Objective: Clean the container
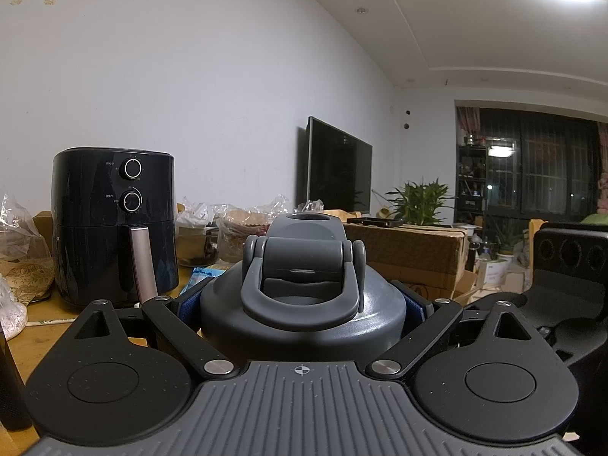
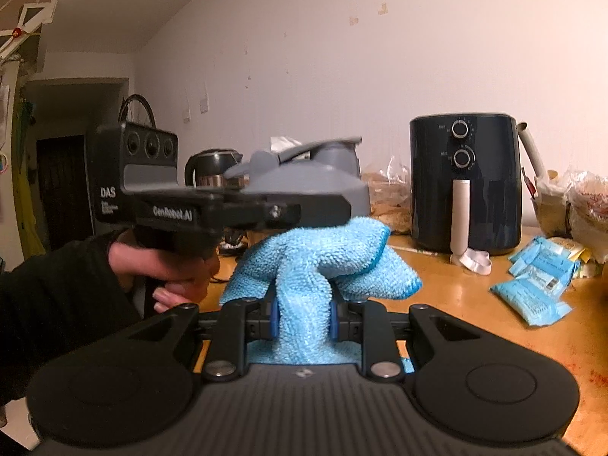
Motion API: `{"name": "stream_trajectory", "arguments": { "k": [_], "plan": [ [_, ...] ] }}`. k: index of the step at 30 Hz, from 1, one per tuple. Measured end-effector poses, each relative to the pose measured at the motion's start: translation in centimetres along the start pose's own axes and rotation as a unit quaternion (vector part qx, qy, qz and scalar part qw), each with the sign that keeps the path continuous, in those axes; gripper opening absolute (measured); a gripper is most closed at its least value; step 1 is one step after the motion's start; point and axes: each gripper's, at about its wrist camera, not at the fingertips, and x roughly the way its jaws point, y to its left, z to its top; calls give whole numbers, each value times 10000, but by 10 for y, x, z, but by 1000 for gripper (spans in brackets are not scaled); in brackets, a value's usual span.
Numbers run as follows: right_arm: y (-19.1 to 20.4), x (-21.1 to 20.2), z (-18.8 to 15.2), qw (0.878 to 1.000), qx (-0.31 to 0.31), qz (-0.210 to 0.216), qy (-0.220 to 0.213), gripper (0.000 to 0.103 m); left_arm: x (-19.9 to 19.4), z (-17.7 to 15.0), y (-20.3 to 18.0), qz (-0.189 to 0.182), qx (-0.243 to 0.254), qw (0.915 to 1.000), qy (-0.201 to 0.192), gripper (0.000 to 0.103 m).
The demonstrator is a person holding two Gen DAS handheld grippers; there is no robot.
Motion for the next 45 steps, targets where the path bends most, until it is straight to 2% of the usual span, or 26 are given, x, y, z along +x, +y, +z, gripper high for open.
{"name": "stream_trajectory", "arguments": {
  "k": [20,45],
  "plan": [
    [1,-2,3,10000,-29,12,-20,20,1,0,1,4,-12,10000,-14,95],
    [-11,22,-44,9973,199,98,695,20,0,0,1,11,-18,10000,-24,95]
  ]
}}
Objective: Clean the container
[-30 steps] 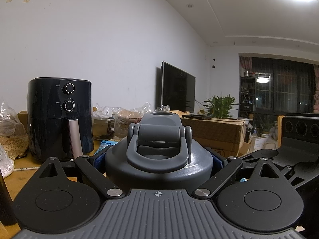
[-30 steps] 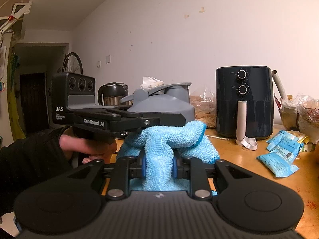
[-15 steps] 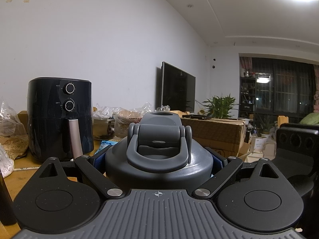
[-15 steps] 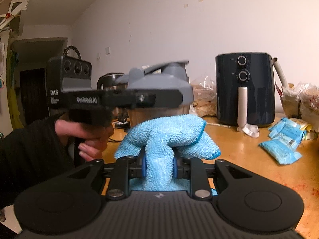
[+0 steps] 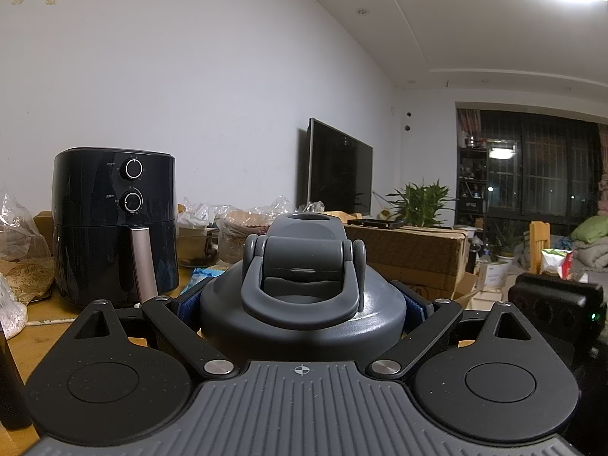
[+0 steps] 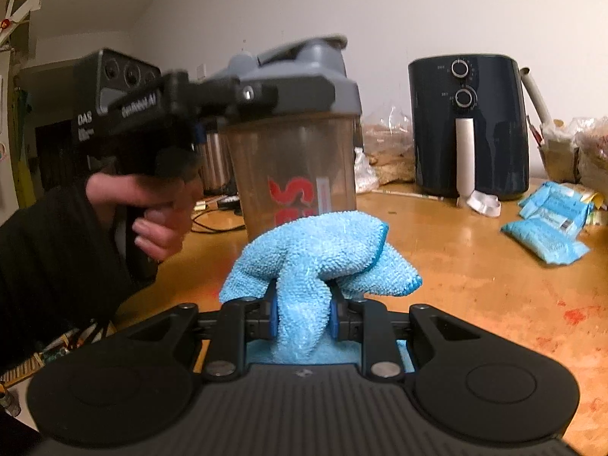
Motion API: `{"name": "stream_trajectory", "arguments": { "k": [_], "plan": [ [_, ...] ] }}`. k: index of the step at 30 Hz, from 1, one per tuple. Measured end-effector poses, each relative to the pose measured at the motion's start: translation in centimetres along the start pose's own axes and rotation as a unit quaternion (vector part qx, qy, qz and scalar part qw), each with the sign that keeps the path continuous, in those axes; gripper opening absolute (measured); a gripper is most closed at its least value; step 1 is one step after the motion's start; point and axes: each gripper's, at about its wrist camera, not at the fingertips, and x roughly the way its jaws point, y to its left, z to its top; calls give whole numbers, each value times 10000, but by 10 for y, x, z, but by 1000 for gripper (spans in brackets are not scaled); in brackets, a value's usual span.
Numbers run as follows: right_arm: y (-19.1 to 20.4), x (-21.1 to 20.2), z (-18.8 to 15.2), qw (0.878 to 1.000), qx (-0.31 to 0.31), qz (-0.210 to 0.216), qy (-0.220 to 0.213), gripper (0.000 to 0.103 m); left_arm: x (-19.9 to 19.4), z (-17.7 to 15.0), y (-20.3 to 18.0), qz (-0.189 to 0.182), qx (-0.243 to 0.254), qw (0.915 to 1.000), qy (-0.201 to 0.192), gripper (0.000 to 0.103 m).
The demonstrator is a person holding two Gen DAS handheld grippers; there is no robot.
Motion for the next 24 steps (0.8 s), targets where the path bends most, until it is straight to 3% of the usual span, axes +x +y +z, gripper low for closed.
{"name": "stream_trajectory", "arguments": {
  "k": [24],
  "plan": [
    [-8,10,-17,9998,130,9,157,20,-2,0,-4,99,39,9999,-63,95]
  ]
}}
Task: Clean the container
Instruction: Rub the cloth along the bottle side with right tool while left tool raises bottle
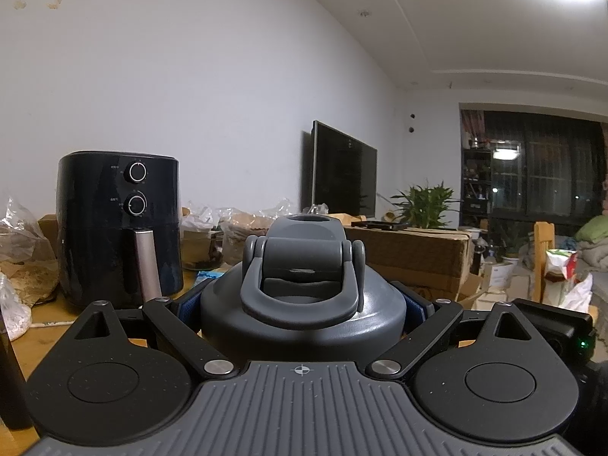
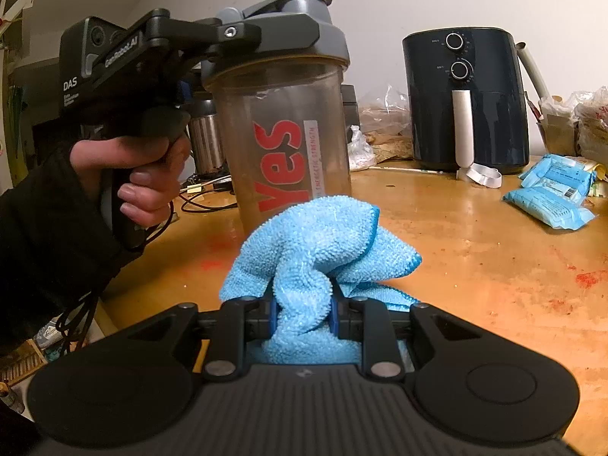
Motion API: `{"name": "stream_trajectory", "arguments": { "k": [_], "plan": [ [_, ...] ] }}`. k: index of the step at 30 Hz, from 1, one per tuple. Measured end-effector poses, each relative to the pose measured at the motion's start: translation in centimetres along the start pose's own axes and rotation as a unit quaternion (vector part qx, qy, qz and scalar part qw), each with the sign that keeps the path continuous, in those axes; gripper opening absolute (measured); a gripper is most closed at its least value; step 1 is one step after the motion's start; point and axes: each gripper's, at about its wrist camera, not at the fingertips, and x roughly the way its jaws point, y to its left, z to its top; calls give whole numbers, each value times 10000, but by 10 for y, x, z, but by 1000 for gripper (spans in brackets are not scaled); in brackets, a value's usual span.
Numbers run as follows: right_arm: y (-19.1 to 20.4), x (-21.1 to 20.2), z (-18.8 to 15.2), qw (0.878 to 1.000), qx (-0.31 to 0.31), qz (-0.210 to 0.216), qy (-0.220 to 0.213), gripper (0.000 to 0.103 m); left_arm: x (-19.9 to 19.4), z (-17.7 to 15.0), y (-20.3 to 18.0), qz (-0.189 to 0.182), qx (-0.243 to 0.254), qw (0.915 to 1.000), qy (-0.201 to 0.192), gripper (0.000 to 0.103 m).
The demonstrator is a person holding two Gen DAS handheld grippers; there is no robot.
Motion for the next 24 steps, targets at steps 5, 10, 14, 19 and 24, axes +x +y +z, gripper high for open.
{"name": "stream_trajectory", "arguments": {
  "k": [5,10,14,19,24],
  "plan": [
    [1,0,0,10000,-22,-22,18,19,-2,0,-3,132,97,9998,-89,95],
    [2,0,-1,10000,-20,-38,19,20,-3,3,-6,210,-18,9996,-182,96],
    [2,1,-1,10000,-22,-38,21,20,-3,4,-10,371,-3,9991,-203,96],
    [2,1,-1,10000,-21,-40,13,20,-4,4,-21,705,1,9972,-236,96],
    [2,1,-2,10000,-16,-43,5,19,-2,5,-37,1267,74,9917,-209,96]
  ]
}}
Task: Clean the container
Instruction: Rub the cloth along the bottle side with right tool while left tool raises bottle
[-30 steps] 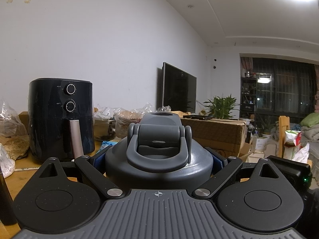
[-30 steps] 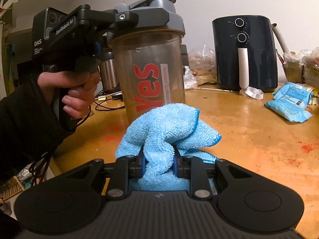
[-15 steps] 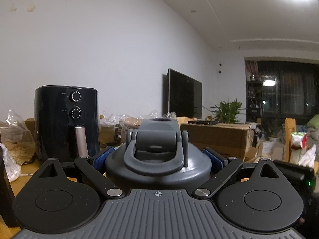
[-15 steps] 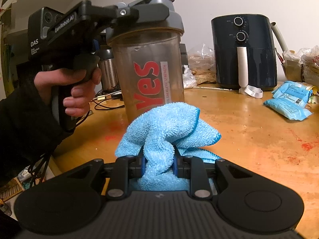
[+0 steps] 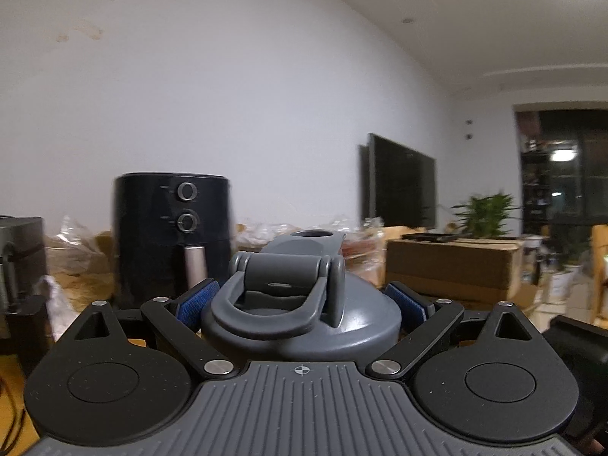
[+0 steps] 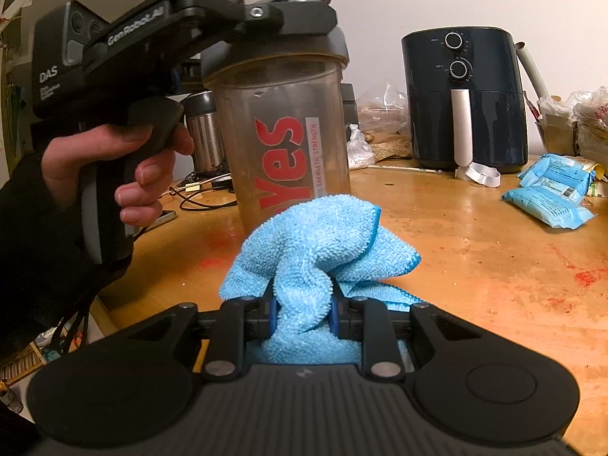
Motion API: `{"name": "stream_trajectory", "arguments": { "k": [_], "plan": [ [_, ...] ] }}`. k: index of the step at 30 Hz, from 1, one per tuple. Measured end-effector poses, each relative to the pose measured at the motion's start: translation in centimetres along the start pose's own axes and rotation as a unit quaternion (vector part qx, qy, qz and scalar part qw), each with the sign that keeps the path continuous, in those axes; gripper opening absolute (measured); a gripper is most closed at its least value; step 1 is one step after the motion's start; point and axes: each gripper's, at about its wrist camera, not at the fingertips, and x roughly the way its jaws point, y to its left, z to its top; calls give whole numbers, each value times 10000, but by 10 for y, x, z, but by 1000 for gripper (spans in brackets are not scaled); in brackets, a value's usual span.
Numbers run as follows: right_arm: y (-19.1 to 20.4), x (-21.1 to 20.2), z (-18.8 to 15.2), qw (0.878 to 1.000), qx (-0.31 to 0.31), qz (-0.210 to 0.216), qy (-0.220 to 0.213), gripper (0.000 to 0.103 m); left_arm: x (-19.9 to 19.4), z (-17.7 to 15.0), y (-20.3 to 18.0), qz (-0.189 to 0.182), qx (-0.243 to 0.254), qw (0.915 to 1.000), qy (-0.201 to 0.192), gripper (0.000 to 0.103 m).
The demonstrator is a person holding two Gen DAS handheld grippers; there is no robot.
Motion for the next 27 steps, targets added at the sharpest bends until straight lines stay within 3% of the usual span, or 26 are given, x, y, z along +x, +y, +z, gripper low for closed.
{"name": "stream_trajectory", "arguments": {
  "k": [7,17,22,24,27],
  "plan": [
    [0,0,0,10000,10,2,-3,19,-1,0,-18,740,8,9972,-45,96],
    [-2,0,-1,10000,18,6,-10,19,2,4,-34,1486,-26,9889,11,96],
    [-2,1,-1,10000,26,2,-17,19,5,4,-45,1918,-28,9814,47,97],
    [-2,1,-1,10000,27,4,-19,19,8,5,-50,2200,-19,9754,138,103],
    [-2,1,-1,10000,23,4,-24,19,13,7,-55,2484,-112,9682,280,103]
  ]
}}
